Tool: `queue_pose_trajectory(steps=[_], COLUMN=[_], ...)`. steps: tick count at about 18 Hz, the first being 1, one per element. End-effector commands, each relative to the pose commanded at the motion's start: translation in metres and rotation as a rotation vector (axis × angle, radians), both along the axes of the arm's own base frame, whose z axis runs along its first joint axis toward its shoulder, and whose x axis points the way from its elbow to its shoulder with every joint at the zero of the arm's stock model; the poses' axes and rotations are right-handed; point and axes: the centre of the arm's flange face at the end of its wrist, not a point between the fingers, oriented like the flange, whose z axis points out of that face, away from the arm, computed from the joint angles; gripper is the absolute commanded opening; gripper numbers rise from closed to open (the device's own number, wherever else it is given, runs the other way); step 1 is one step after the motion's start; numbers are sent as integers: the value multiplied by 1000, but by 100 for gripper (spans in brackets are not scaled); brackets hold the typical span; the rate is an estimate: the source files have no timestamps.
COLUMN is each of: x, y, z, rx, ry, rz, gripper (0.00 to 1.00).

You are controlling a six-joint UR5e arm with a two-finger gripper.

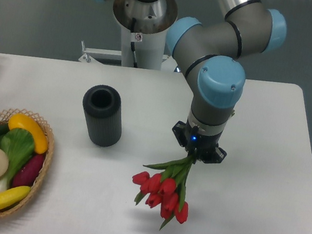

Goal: Insert the flowers into the vase
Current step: 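Carry the red tulip bunch with the gripper toward the grey vase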

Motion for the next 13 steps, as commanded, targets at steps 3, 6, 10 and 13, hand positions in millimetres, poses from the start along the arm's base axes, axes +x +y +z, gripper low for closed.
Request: queue_pose_trajectory(steps=[3,6,10,13], x=[-1,1,23,54], y=[0,2,18,26], z=[1,2,23,40], rx=[2,13,233,422], ry=[3,4,42,57], rz=[-3,-8,-20,24], gripper=[0,0,0,0])
